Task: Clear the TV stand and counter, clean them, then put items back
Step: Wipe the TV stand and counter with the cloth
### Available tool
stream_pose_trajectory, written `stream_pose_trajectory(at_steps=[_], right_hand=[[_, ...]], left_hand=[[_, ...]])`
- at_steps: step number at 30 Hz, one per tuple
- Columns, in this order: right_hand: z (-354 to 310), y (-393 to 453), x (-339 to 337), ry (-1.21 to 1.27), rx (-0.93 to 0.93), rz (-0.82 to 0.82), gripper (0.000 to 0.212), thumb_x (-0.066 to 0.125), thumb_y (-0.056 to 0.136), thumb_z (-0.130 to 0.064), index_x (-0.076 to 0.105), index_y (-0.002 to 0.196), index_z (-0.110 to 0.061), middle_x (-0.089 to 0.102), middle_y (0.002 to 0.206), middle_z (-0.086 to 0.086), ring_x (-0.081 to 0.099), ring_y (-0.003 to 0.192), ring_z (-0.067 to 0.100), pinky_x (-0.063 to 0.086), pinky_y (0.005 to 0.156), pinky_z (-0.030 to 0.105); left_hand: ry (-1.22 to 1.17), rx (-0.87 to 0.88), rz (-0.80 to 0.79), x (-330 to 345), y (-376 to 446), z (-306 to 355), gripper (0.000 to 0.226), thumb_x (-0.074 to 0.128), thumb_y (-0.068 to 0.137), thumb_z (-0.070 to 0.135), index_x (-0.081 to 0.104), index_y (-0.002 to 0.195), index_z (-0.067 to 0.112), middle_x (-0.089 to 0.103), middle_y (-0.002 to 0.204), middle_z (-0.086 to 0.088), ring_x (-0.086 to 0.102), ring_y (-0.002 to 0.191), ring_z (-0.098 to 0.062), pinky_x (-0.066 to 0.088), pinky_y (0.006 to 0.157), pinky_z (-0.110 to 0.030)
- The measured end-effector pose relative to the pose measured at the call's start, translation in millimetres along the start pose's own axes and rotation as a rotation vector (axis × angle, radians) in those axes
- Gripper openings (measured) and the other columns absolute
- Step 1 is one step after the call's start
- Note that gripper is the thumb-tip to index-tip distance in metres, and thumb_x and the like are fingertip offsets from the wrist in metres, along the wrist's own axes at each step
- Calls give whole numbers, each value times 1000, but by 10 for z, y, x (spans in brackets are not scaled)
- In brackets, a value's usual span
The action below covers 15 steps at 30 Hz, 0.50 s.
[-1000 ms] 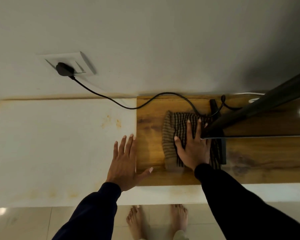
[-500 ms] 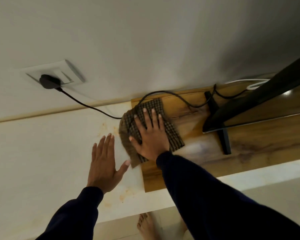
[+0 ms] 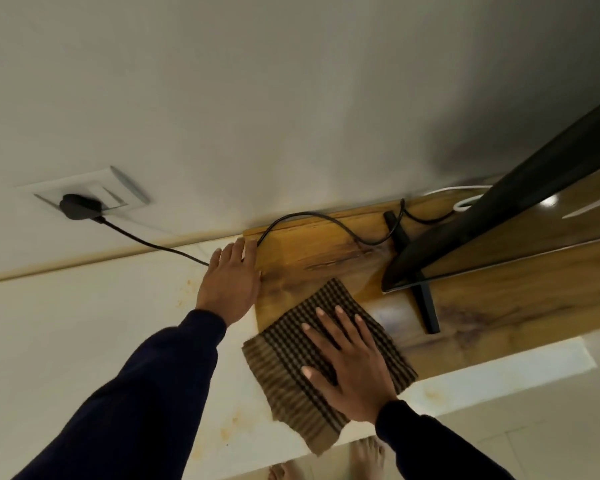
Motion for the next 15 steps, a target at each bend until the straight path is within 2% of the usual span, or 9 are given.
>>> stream_pose_trajectory(at_steps=[2,4,5,8,12,14,15], right_hand=[[192,62,-65,32,116,45,64,24,102,-69,15,160,-43,4,170,-14,-5,158,15,4,128,48],[336,145,-105,53,229,95,61,18,104,-65,12,161,-42,1,170,-13,-5,158,16,0,128,45],[395,187,-118,64,281,113,61,15,105,-64,11,161,-41,-1,170,-13,-5,158,16,-2,128,44],[471,277,-153,46,372,144,65,14,103,-66,6,162,-40,-3,170,-10,-5,158,18,-1,128,45],[510,380,-209,40,407,194,68,16,102,-66,9,163,-35,3,171,-5,1,155,19,10,127,50],[593,543,-275,59,475,232,70,16,103,-65,10,163,-31,3,171,-1,3,156,22,16,126,53],[640,660,-329,73,524,262,70,16,103,-64,12,163,-29,6,172,1,4,157,25,19,125,54]], left_hand=[[-3,-79,-87,28,189,34,43,47,99,24,41,137,6,59,122,-15,60,106,-32,50,90,-41],[-23,-171,-93,-14,286,66,28,44,99,19,47,124,8,60,107,-11,60,91,-29,46,72,-37],[-13,-201,-84,-56,309,90,22,42,99,16,49,119,10,60,102,-9,60,86,-28,42,68,-36],[-37,-174,-3,-244,331,170,21,42,100,16,59,112,17,67,93,-3,63,79,-27,40,66,-35],[-575,-165,203,-714,246,231,19,55,101,19,71,111,16,71,93,1,65,80,-18,54,70,-32],[-741,-168,326,-1010,148,241,19,60,99,16,72,113,16,70,95,6,64,83,-7,54,73,-23],[-798,-171,365,-1132,105,235,19,60,99,17,73,113,16,70,95,8,64,85,-6,55,74,-23]])
Point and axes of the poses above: each hand's wrist, its own y-axis towards the middle knuckle, its own x-axis out of the palm, z = x × y, the point moved 6 cm from there along y, towards the middle knuckle
